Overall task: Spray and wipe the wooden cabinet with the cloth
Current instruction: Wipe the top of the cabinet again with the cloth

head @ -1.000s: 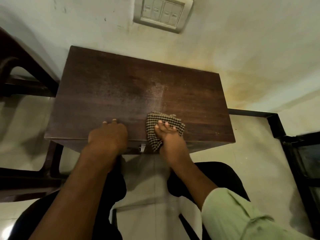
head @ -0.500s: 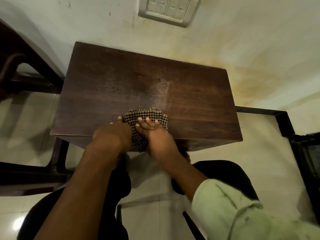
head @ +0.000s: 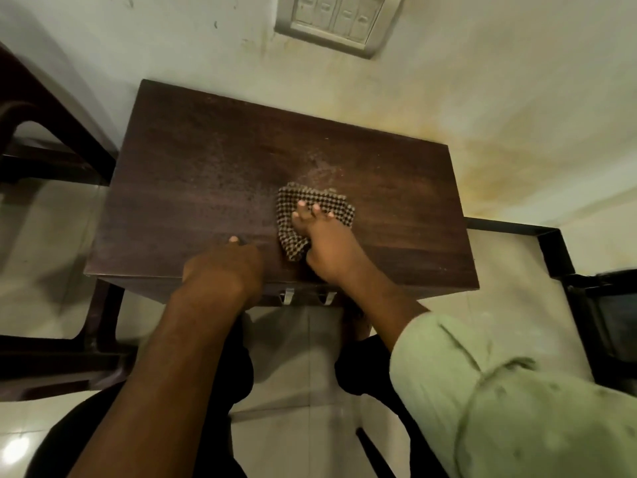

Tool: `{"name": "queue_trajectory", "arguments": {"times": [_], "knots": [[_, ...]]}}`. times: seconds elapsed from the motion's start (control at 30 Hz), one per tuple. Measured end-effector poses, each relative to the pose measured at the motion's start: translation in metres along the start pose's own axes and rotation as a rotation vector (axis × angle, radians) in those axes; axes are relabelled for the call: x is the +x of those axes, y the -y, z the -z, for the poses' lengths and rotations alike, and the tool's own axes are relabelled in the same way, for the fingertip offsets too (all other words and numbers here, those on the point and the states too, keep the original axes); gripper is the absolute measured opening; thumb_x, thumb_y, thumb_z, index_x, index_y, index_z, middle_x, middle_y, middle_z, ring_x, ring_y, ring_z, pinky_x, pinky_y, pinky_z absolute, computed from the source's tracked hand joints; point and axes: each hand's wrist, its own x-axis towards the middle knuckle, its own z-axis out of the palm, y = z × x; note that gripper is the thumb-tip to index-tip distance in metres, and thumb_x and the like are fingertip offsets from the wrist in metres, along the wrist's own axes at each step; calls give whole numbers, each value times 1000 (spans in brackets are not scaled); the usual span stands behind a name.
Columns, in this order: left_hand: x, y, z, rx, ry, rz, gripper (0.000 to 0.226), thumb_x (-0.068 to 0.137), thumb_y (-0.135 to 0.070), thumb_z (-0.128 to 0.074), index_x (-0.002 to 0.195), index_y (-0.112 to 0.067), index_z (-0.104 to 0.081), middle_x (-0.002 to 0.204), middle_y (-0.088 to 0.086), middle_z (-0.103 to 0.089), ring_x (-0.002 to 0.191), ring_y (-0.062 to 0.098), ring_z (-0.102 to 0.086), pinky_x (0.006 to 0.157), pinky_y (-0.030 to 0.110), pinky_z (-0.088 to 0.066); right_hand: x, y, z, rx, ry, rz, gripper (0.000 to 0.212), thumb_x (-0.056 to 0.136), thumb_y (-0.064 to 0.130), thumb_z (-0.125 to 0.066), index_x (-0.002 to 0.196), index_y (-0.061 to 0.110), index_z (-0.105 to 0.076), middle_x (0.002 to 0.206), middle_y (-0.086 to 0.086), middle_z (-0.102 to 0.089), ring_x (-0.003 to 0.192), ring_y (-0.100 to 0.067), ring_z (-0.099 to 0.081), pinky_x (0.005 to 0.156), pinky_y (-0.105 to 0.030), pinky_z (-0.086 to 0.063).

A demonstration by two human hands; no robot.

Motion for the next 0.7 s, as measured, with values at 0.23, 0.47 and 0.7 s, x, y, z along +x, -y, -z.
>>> {"name": "queue_trajectory", "arguments": {"times": [0.23,0.47,0.7], "knots": [[1,1,2,-74,-7,22,43,97,-18,-48,136,-5,-41,143,15,-40,128,32,-44,106,44,-39,-5,-38,12,-11,85,62,77,81,-10,-44,150,21,-29,160,3,-11,147,-17,-12,119,-32,-13],[-2,-2,8,-75,-26,25,33,98,-14,-43,131,-7,-48,136,14,-47,122,31,-49,103,43,-42,59,-27,33,65,-60,-211,52,92,8,-46,144,8,-38,148,-16,-39,135,-32,-39,111,-33,-30],[-1,-1,9,-71,23,37,41,100,-18,-40,139,-8,-40,147,14,-37,133,30,-40,110,43,-33,-7,-5,-6,44,40,207,81,78,-10,-49,151,13,-23,161,-3,-8,148,-21,-3,118,-29,3]]}}
